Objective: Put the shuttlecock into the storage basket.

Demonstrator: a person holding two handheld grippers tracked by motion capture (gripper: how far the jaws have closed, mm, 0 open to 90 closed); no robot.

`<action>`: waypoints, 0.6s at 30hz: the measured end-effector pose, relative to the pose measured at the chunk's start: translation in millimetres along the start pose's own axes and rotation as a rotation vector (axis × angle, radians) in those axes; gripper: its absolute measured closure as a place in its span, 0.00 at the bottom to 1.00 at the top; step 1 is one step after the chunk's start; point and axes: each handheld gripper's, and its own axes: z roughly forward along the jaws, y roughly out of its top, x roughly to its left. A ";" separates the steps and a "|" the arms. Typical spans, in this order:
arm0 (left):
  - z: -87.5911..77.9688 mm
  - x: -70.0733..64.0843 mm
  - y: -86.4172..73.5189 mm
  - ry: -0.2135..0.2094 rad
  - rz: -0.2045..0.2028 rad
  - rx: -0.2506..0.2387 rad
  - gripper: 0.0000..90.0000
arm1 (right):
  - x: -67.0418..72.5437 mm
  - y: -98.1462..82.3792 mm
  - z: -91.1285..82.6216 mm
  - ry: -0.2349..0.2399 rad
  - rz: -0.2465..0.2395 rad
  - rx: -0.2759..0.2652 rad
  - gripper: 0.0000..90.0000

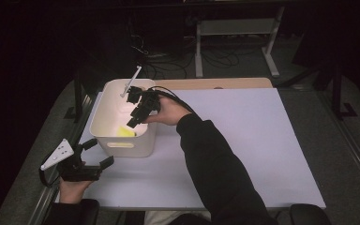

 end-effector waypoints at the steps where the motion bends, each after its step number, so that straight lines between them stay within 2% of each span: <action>1: -0.2 -0.2 -0.1 0.000 -0.002 -0.001 0.00 | -0.1 -0.1 -1.1 0.000 0.004 -0.003 0.53; 14: -2.3 -0.9 -0.6 0.004 -0.003 -0.002 0.00 | -0.2 -7.8 -23.2 -0.096 0.033 -0.054 0.21; 18: -2.3 -0.9 -0.7 0.004 -0.003 -0.001 0.00 | 0.3 -11.3 -32.2 -0.120 0.038 -0.079 0.15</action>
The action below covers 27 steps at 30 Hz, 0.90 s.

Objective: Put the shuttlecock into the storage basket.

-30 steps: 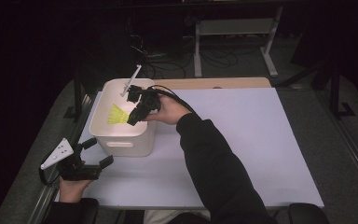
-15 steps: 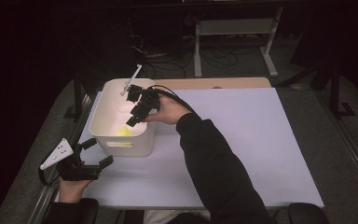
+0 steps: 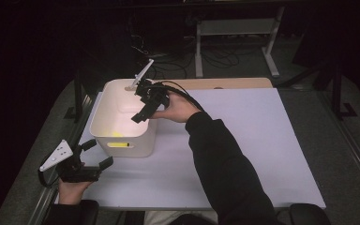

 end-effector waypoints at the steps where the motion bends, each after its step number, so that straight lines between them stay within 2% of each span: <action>1: -0.1 0.0 0.0 0.001 0.000 0.000 0.00 | -0.3 -0.6 -2.0 -0.007 0.001 -0.002 0.14; 5: -0.2 0.0 0.0 0.002 -0.001 0.000 0.00 | -1.1 -3.5 -7.8 -0.040 -0.001 -0.002 0.10; 10: -0.1 0.0 0.0 0.003 0.000 -0.002 0.00 | -1.1 -6.5 -13.0 -0.059 0.002 -0.005 0.01; 27: 0.5 0.1 0.0 0.003 0.000 0.000 0.00 | -4.0 -24.7 -32.6 -0.079 0.025 -0.041 0.00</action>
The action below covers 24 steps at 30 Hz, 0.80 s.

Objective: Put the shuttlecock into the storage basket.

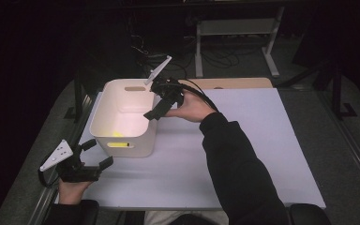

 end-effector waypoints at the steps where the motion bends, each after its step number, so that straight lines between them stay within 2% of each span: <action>1: 0.1 0.0 0.0 0.000 0.000 0.000 0.00 | -0.3 -1.5 -0.9 -0.001 0.003 -0.004 0.00; 24: 1.5 0.5 0.2 0.002 -0.001 0.004 0.00 | -4.7 -32.1 -25.8 -0.046 0.035 -0.038 0.00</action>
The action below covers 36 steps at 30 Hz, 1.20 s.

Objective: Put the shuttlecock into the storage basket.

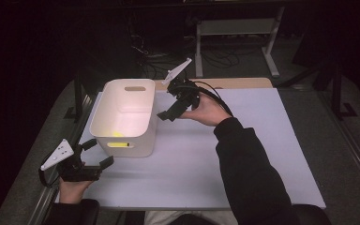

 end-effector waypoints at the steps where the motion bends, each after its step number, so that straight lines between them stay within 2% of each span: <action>1: 0.0 0.1 0.0 0.001 0.000 0.000 0.00 | -0.5 -1.2 -1.1 -0.003 0.004 -0.001 0.00; 16: -0.2 0.3 0.0 0.003 0.000 -0.001 0.00 | -6.8 -16.3 -14.2 -0.025 0.029 -0.005 0.00; 36: -0.5 0.8 0.4 0.003 0.000 -0.003 0.00 | -15.6 -48.0 -31.2 -0.045 0.073 -0.014 0.00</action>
